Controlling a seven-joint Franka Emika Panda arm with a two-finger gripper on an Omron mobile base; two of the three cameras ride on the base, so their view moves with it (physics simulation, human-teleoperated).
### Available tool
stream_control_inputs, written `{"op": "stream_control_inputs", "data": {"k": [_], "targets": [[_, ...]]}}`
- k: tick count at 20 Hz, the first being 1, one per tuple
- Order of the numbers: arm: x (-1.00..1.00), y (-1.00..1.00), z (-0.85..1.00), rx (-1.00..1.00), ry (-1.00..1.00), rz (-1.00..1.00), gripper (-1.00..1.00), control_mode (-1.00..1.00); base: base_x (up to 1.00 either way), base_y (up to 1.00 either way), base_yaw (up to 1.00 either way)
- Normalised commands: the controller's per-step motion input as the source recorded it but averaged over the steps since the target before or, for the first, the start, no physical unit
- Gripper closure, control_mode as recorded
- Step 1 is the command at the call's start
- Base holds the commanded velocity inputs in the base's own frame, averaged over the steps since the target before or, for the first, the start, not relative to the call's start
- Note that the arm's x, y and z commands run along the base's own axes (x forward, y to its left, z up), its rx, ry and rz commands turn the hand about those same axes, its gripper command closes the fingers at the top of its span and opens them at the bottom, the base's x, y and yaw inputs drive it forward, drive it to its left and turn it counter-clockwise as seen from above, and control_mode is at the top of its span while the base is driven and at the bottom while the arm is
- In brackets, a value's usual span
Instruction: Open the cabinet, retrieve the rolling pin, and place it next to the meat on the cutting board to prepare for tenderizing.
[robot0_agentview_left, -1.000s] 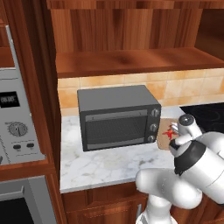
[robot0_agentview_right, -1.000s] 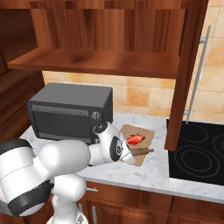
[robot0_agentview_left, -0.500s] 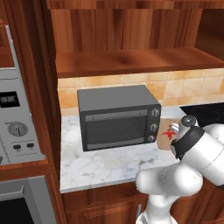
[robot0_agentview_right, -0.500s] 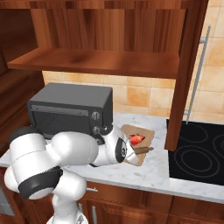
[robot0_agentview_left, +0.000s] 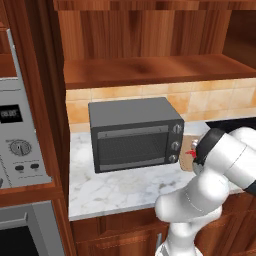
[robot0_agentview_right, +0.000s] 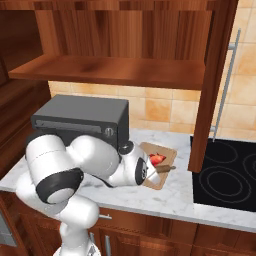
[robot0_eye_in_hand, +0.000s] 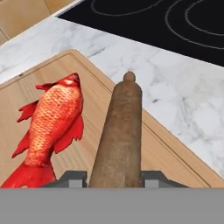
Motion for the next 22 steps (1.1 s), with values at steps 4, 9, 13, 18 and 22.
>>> {"op": "stream_control_inputs", "data": {"k": [4,9,13,18,22], "targets": [[0.04,-0.11,-0.11,0.00,-0.01,0.03,-1.00,-1.00,0.00,0.00,0.00],[-0.29,-0.14,0.55,0.00,-0.03,0.00,-1.00,-1.00,0.00,0.00,0.00],[-0.02,0.00,0.83,-0.01,-0.06,0.01,-1.00,-1.00,0.00,0.00,0.00],[-0.09,0.00,0.87,-0.01,-0.09,0.02,-1.00,-1.00,0.00,0.00,0.00],[-0.37,0.00,0.89,-0.01,-0.09,0.00,-1.00,-1.00,0.00,0.00,0.00]]}}
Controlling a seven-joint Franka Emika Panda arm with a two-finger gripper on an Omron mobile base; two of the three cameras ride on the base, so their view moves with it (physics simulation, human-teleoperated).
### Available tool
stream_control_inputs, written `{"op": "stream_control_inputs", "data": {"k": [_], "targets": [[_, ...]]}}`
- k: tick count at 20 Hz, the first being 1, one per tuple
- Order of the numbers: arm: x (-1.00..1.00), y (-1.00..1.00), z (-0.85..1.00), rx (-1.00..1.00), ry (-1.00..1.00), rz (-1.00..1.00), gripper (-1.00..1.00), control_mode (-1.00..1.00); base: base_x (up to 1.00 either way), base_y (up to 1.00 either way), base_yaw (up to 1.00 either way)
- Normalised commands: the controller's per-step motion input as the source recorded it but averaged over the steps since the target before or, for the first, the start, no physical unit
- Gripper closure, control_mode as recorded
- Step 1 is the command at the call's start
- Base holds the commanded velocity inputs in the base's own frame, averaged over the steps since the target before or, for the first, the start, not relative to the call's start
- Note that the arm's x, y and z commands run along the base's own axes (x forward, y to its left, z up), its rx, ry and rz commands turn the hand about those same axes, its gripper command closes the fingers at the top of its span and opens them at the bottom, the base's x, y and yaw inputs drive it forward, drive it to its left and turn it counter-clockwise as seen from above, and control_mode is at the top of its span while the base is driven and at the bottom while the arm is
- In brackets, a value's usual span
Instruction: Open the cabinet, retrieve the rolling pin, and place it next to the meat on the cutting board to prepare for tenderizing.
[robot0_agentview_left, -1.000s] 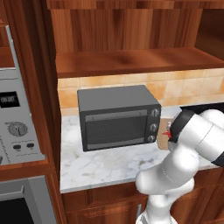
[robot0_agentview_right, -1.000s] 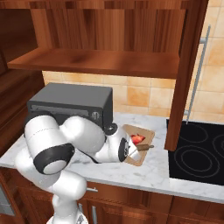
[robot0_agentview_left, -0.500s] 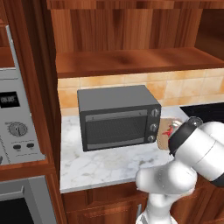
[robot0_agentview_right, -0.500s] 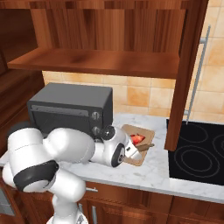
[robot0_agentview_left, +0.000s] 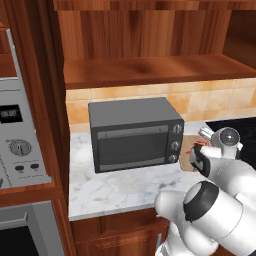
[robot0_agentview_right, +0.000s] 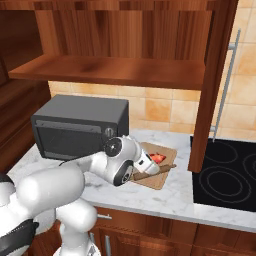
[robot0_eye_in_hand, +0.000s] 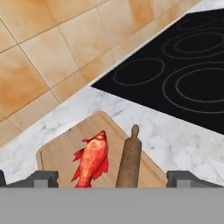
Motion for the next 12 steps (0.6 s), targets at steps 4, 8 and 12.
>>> {"op": "stream_control_inputs", "data": {"k": [4,8,12], "targets": [[-0.39,0.00,1.00,-0.02,-0.07,0.00,-1.00,-1.00,0.00,0.00,0.00],[-0.56,0.00,0.99,-0.02,-0.01,0.01,-1.00,-1.00,0.00,0.00,0.00],[-0.81,0.00,0.81,-0.01,0.01,0.00,-1.00,-1.00,0.00,0.00,0.00]]}}
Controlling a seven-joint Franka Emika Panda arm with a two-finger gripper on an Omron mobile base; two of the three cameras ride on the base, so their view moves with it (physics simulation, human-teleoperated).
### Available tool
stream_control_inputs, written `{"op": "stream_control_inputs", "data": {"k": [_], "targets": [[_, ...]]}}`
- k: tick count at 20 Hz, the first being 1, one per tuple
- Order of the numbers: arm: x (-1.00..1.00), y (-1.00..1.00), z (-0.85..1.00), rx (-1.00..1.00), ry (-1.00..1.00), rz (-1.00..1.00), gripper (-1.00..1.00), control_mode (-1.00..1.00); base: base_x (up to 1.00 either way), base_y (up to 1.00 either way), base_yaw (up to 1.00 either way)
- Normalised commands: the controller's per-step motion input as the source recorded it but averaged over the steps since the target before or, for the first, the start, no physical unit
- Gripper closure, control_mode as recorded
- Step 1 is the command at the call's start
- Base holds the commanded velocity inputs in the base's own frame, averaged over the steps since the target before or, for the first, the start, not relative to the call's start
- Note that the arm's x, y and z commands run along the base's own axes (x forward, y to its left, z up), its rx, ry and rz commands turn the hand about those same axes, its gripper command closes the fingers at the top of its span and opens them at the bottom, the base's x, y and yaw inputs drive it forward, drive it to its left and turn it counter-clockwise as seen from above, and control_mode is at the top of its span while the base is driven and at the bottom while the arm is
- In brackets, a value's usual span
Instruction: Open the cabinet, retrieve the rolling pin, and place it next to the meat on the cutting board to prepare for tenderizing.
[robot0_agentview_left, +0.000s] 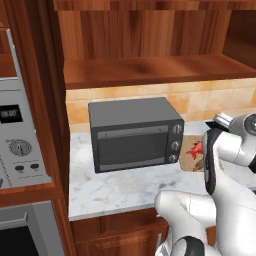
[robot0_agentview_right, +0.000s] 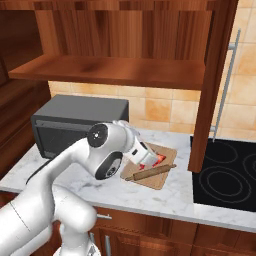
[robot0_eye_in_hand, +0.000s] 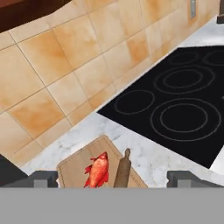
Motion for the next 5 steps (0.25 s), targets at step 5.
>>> {"op": "stream_control_inputs", "data": {"k": [5], "targets": [[-1.00,0.24,0.37,0.00,0.00,0.00,-1.00,-1.00,0.00,0.00,0.00]]}}
